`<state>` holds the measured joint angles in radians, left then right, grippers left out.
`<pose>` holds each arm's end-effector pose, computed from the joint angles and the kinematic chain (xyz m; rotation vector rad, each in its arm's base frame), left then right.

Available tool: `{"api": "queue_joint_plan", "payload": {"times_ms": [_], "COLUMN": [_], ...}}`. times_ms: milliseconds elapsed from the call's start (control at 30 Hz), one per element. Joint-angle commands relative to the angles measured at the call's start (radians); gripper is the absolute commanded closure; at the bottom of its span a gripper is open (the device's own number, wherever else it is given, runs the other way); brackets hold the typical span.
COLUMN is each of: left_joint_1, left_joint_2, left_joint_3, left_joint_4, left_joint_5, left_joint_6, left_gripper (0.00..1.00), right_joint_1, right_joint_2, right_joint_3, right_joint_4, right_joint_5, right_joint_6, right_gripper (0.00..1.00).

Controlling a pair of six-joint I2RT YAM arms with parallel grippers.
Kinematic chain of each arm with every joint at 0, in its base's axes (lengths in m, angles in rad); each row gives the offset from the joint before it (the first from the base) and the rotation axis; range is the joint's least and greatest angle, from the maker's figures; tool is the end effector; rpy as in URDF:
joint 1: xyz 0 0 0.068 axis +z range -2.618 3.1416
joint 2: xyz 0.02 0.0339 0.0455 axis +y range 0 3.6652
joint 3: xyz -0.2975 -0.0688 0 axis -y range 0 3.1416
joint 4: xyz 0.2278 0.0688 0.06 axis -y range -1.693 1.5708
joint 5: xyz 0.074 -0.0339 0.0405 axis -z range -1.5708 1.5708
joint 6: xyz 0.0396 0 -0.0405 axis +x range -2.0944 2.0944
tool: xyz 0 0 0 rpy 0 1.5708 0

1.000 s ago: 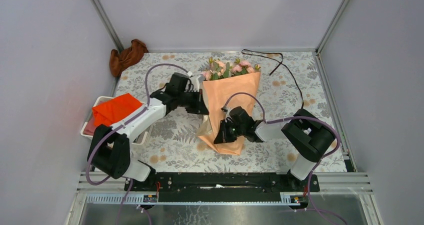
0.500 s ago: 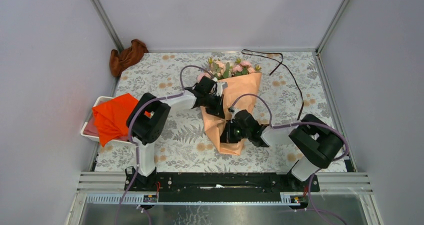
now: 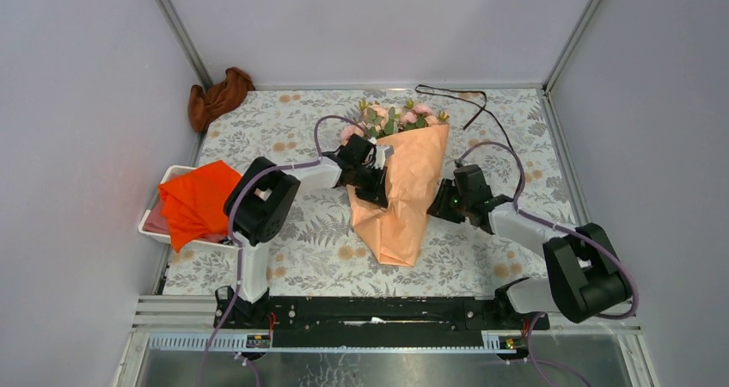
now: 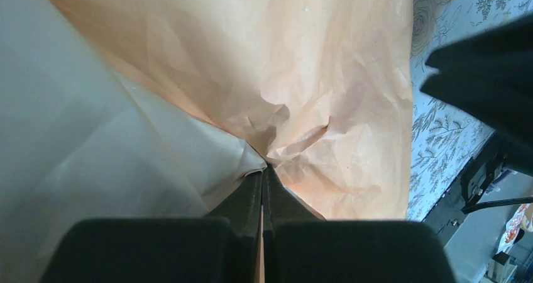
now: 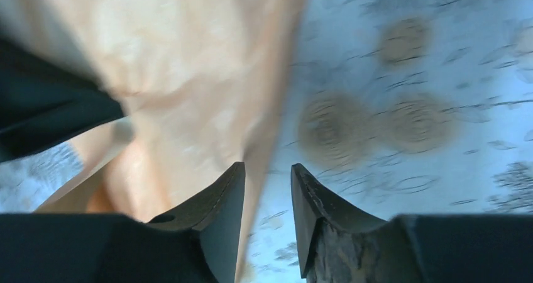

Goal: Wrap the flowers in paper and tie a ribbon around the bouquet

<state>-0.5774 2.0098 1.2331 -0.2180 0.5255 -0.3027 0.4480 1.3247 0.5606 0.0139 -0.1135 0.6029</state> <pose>0.3326 -0.2404 0.1751 0.5767 2.6175 -0.9874 0.2112 0.1065 0.2105 0.1270 2.4056 0.6438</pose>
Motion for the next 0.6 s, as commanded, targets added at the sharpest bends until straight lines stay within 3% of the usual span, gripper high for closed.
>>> {"api": "queue_joint_plan", "payload": {"times_ms": [0, 100, 200, 300, 567], "left_joint_1": [-0.009, -0.017, -0.056, -0.096, -0.130], "left_joint_2": [-0.017, -0.062, -0.143, -0.195, -0.110], "left_joint_3": [-0.016, -0.014, -0.003, 0.023, 0.110], "left_joint_4": [0.039, 0.030, 0.013, 0.007, 0.004], "left_joint_5": [-0.056, -0.068, -0.078, -0.079, -0.103], "left_joint_6": [0.033, 0.041, 0.084, 0.114, 0.137], "left_gripper": [1.00, 1.00, 1.00, 1.00, 1.00], "right_joint_1": [-0.100, -0.104, -0.104, -0.104, -0.101], "right_joint_2": [0.114, 0.249, 0.341, 0.391, 0.456], "right_joint_3": [0.046, 0.140, 0.204, 0.239, 0.309], "right_joint_4": [-0.007, -0.001, -0.007, 0.031, 0.143], "right_joint_5": [-0.092, -0.215, -0.249, -0.295, -0.378], "right_joint_6": [-0.111, -0.199, -0.233, -0.225, -0.149], "right_gripper": [0.57, 0.61, 0.77, 0.87, 0.92]}}
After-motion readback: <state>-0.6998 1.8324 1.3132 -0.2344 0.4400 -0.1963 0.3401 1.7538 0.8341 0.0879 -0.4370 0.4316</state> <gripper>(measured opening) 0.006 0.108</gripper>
